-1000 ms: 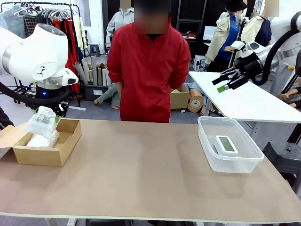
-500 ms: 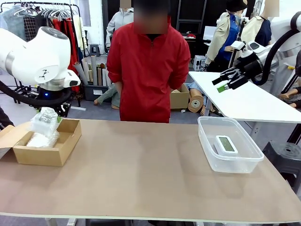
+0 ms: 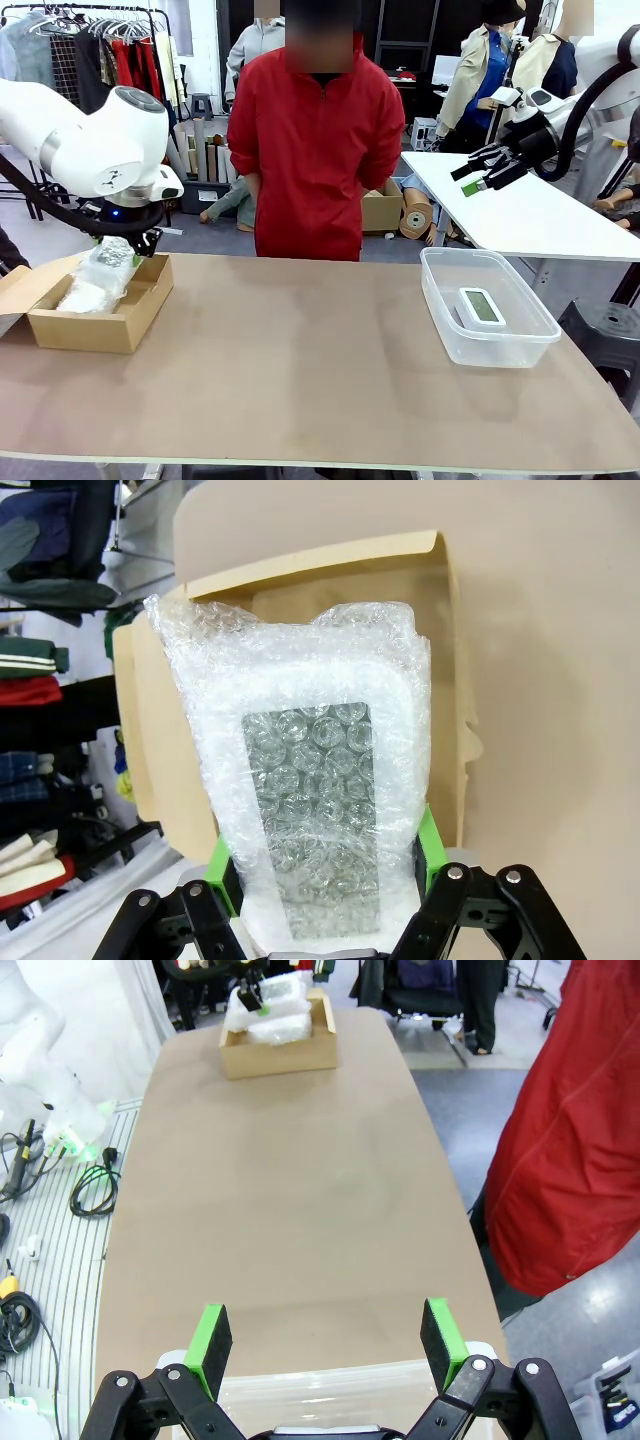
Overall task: Separate and place wrapped and unwrapped clocks.
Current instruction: If the picked Digital clock is wrapped, place it in the Package Box ; if not, place it in the Organizing box.
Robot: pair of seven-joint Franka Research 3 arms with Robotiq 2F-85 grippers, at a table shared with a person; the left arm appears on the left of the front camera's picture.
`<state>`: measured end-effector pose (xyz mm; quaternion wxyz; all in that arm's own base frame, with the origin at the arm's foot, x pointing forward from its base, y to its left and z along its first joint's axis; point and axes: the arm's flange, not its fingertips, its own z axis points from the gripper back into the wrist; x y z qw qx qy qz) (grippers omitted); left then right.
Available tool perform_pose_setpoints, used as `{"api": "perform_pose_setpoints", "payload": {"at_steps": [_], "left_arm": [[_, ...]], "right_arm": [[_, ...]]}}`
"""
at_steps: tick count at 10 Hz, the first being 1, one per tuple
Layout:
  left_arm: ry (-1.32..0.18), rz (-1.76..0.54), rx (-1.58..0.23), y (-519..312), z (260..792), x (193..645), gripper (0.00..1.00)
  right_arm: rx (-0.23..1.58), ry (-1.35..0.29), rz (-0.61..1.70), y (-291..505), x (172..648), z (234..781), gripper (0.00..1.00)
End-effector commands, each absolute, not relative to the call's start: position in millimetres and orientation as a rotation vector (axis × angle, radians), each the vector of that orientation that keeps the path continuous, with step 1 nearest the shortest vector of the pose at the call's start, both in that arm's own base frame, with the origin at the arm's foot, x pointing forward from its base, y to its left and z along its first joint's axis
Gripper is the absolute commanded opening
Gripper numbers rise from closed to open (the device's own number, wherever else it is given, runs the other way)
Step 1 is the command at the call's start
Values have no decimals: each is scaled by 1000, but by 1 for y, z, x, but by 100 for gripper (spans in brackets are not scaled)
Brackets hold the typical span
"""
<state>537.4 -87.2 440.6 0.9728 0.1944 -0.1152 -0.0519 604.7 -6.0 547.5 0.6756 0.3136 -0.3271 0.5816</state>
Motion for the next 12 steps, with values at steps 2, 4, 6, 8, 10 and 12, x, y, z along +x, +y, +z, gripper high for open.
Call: {"api": "perform_pose_setpoints", "payload": {"at_steps": [2,4,6,8,10,12], "left_arm": [[-216,-71,426,-90,423,542,0],[-216,-90,409,-91,405,546,0],[-213,-79,417,-88,394,549,0],[-205,-71,409,-85,385,552,0],[-204,-63,395,-84,379,556,0],[-202,-55,392,-84,375,559,0]], "right_arm": [[702,-738,1308,-5,605,550,100],[702,-738,1308,-5,605,550,100],[702,-738,1308,-5,605,550,100],[702,-738,1308,-5,605,550,100],[702,-738,1308,-5,605,550,100],[702,-738,1308,-5,605,550,100]]}}
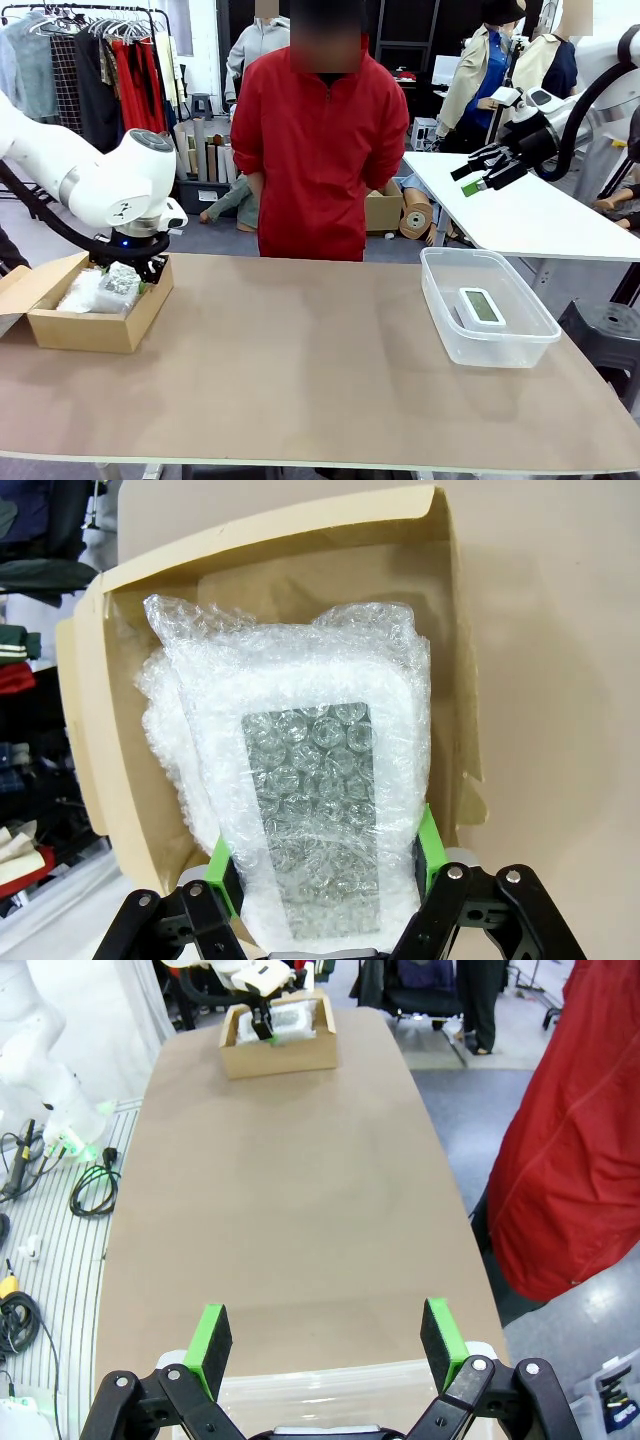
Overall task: Separate and place wrapped and unwrapped clocks.
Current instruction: If the picked Digital clock is wrapped, place it in the Package Box ; if not, place it in the Organizing box.
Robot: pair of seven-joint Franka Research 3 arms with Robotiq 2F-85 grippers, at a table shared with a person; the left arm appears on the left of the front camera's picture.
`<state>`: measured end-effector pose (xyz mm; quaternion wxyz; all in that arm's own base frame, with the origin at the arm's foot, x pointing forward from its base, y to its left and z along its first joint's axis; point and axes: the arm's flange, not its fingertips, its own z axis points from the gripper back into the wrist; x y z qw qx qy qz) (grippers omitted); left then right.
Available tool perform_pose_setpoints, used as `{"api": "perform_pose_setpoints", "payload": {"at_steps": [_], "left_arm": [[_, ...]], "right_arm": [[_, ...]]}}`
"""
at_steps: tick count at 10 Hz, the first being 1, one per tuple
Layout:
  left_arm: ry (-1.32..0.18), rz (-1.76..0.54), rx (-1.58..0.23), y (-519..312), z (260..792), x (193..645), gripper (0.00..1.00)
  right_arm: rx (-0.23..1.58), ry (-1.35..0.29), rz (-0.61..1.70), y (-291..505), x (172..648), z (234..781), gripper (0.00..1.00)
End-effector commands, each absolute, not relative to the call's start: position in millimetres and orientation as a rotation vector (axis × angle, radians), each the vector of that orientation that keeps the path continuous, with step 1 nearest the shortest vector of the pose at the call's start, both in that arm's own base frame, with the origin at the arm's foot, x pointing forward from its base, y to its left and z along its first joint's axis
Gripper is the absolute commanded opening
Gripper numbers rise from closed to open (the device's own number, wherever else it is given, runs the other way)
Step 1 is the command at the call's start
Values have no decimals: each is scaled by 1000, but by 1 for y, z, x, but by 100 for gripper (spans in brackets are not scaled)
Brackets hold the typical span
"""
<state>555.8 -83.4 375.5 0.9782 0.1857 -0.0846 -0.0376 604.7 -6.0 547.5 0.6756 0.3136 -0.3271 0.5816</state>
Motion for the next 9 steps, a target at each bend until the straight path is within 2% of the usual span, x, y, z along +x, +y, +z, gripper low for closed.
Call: {"api": "perform_pose_setpoints", "payload": {"at_steps": [1,2,3,7,8,9], "left_arm": [[-201,-55,392,-83,373,561,0],[-197,-53,389,-83,372,562,0],[-192,-48,379,-83,371,563,11],[-195,-27,367,-81,373,565,87],[-195,-19,364,-81,373,564,100],[-196,-16,364,-80,375,565,100]], "right_arm": [[702,-738,1308,-5,605,550,100],[702,-738,1308,-5,605,550,100],[702,-738,1308,-5,605,550,100],[702,-738,1308,-5,605,550,100],[702,-738,1308,-5,605,550,100],[702,-738,1308,-5,605,550,100]]}}
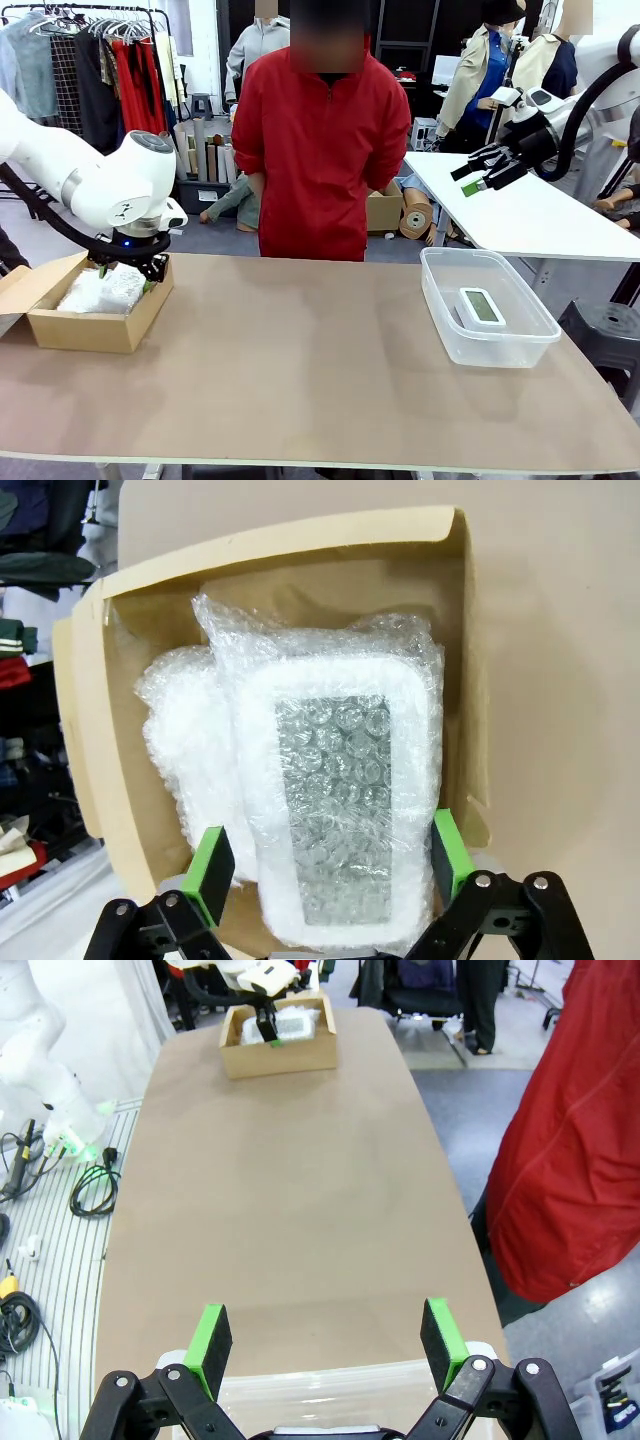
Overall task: Separate and place wrapped and unwrapped clocks.
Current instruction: If the picked Digital clock is wrapped, place it in the Package Box ; if not, place it in the Organizing box.
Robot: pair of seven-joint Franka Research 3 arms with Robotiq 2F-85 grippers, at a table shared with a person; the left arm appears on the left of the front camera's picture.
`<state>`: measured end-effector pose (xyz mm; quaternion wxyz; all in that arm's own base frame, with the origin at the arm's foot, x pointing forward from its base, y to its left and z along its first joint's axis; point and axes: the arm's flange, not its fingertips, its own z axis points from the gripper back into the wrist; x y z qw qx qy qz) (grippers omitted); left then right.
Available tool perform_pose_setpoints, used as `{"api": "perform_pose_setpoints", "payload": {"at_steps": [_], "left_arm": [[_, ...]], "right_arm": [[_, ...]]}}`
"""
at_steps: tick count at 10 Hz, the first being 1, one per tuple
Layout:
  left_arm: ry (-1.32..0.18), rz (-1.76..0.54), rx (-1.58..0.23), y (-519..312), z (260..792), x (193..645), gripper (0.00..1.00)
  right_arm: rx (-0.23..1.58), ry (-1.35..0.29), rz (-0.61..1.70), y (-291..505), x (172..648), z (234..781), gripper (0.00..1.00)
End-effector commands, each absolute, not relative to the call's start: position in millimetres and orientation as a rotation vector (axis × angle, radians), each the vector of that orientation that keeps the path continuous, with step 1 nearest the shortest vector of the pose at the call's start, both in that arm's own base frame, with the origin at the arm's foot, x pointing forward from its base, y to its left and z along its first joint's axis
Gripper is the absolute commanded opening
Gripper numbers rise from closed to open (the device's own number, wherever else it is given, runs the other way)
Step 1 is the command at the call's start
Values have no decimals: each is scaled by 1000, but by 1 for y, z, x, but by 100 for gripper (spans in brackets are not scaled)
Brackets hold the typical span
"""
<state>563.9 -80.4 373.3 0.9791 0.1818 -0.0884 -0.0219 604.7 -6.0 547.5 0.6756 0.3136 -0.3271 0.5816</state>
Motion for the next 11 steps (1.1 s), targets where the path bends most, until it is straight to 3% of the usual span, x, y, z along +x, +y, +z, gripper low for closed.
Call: {"api": "perform_pose_setpoints", "payload": {"at_steps": [1,11], "left_arm": [[-198,-11,364,-78,376,566,100],[-276,17,371,-76,414,565,100]], "right_arm": [[702,-738,1308,-5,605,550,100],[702,-738,1308,-5,605,550,100]]}}
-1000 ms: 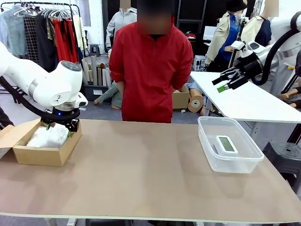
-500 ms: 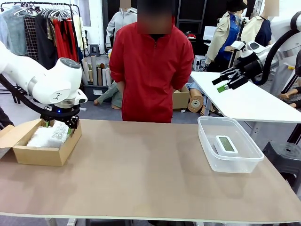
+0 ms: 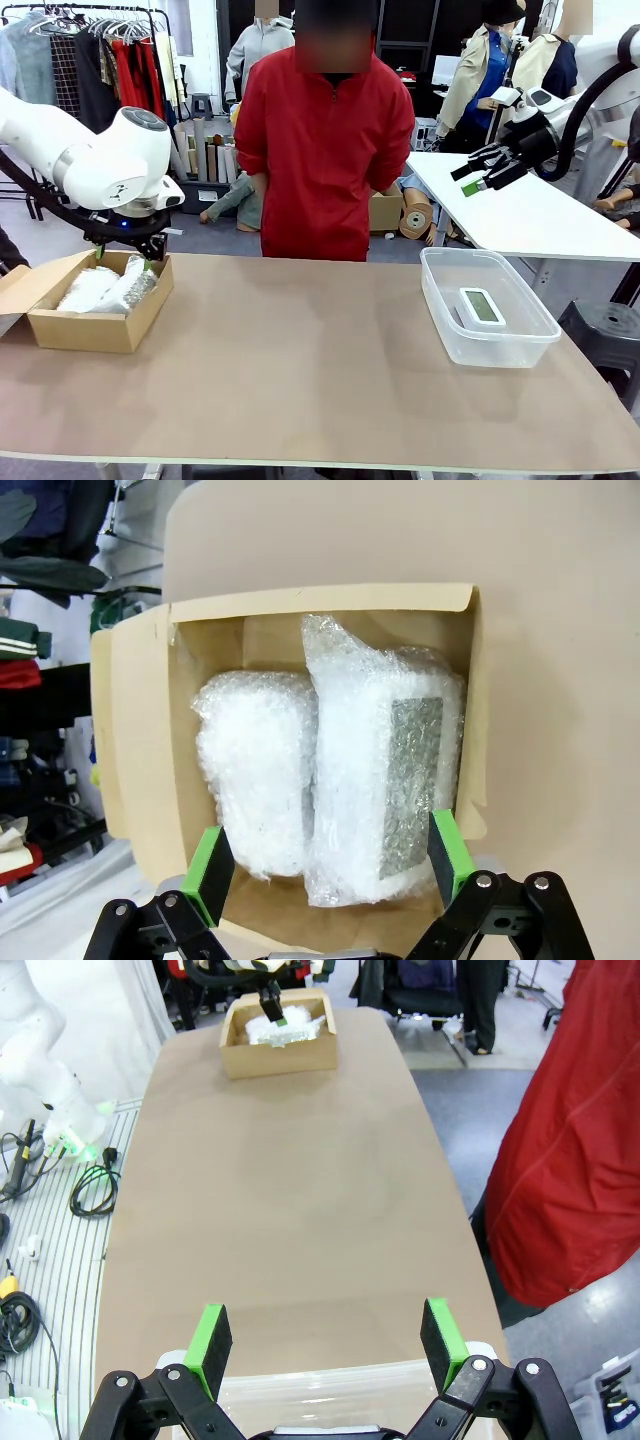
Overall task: Separate and place wrapped and unwrapped clocks.
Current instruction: If the picked Digital clock is wrapped, place it in the Package Box ; if not, place it in the Organizing box.
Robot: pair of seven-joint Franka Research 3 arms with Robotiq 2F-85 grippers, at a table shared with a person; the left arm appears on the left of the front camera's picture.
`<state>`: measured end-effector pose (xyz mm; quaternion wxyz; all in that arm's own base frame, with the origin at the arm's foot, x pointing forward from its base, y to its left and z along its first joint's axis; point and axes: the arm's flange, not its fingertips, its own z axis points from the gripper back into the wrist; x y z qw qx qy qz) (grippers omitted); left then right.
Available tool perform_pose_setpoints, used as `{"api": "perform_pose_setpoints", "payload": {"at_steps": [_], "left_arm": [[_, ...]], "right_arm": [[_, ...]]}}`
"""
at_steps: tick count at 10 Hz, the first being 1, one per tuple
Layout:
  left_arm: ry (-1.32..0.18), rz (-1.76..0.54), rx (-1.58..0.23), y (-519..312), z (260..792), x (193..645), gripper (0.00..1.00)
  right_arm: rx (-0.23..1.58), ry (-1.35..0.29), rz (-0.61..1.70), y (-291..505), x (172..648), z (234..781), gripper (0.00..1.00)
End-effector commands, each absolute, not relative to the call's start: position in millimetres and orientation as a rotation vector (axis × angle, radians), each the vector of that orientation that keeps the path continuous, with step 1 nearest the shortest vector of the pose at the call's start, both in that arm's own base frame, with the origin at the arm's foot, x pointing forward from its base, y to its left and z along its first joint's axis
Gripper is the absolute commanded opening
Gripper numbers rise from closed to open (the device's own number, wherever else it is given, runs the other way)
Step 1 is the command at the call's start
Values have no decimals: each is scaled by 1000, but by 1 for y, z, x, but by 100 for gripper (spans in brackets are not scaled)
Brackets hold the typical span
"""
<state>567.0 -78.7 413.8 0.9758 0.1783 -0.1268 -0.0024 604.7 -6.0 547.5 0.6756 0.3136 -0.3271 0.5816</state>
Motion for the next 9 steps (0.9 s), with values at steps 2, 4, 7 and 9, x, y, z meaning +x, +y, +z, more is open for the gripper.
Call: {"api": "perform_pose_setpoints", "payload": {"at_steps": [2,4,7,9], "left_arm": [[-270,16,356,-77,416,563,100],[-268,25,343,-77,419,562,100],[-259,-2,358,-79,416,567,100],[-259,-2,358,-79,416,567,100]], "right_arm": [[702,-738,1308,-5,605,550,100],[702,-738,1308,-5,605,550,100],[702,-738,1308,-5,605,550,100],[702,-738,1308,-5,605,550,100]]}}
